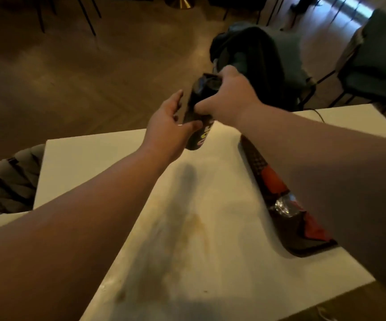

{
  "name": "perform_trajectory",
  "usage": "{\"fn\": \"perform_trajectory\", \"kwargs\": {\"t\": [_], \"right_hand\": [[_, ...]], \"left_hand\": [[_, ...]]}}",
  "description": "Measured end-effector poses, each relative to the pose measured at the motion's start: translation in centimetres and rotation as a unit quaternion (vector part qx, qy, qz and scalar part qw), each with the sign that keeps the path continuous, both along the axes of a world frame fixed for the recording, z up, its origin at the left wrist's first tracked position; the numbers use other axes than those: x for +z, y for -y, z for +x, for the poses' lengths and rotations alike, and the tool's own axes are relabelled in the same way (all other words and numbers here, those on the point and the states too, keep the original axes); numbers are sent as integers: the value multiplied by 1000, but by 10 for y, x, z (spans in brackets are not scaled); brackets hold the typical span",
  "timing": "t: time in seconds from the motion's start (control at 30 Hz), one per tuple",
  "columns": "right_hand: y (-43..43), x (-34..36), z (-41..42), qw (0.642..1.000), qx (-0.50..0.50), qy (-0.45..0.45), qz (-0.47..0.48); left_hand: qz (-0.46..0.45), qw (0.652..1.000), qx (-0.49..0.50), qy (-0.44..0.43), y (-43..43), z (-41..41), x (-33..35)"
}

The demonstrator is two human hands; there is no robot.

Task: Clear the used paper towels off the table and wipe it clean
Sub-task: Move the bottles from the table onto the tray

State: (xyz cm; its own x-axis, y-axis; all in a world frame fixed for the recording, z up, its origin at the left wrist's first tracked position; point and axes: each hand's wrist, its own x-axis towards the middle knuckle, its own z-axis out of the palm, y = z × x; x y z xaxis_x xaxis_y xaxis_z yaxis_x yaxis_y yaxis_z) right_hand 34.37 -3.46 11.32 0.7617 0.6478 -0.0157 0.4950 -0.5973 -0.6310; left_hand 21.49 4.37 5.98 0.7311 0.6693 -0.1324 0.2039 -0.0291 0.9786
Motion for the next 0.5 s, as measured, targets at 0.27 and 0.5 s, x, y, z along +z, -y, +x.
{"fn": "perform_trajectory", "kwargs": {"t": [0.27, 0.5], "right_hand": [[88, -1, 101, 989, -115, 27, -92], [110, -23, 120, 973, -129, 28, -191]], "left_hand": [[34, 997, -35, -63, 71, 62, -28], [49, 993, -36, -104, 105, 82, -40]]}}
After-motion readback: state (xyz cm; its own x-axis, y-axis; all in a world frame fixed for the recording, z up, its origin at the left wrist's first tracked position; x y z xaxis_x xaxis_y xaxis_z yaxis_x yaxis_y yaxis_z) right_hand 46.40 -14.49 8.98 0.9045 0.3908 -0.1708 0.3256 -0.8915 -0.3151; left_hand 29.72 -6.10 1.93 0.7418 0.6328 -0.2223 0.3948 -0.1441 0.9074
